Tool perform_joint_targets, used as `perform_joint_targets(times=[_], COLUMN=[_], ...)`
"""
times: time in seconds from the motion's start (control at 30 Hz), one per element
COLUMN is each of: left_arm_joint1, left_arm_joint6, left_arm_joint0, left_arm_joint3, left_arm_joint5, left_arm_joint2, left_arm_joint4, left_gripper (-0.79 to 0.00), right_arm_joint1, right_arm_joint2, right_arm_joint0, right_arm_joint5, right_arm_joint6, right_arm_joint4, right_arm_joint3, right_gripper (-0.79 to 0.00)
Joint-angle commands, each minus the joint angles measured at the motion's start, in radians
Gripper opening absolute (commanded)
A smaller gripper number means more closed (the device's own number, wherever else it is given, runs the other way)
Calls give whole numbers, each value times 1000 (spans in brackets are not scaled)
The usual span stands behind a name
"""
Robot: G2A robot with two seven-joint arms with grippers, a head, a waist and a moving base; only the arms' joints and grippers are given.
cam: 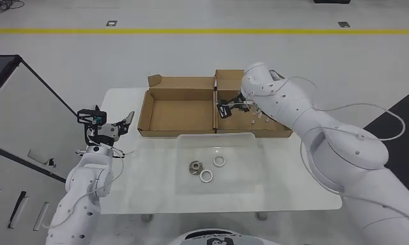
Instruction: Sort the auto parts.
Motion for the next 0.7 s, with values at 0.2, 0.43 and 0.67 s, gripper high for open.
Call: perform_joint_targets(times=[0.2, 0.43, 0.67], left_arm_joint1=[0, 0, 0], left_arm_joint6=[0, 0, 0], left_arm_joint0=[0, 0, 0], left_arm_joint3=[0, 0, 0], left_arm_joint5=[0, 0, 0], left_arm_joint2=[0, 0, 0], left_arm_joint4=[0, 0, 0], left_gripper=[0, 0, 0], right_arm_joint1=[-46, -85, -122], right_arm_joint2=[0, 0, 0], right_arm_joint0=[-3, -10, -23], right_arm_joint5=[0, 0, 0], right_arm_joint6=[-133, -248, -333], right_arm_joint4=[-86, -167, -246], right_arm_joint3=[147, 229, 304], right_gripper=[-785, -785, -785])
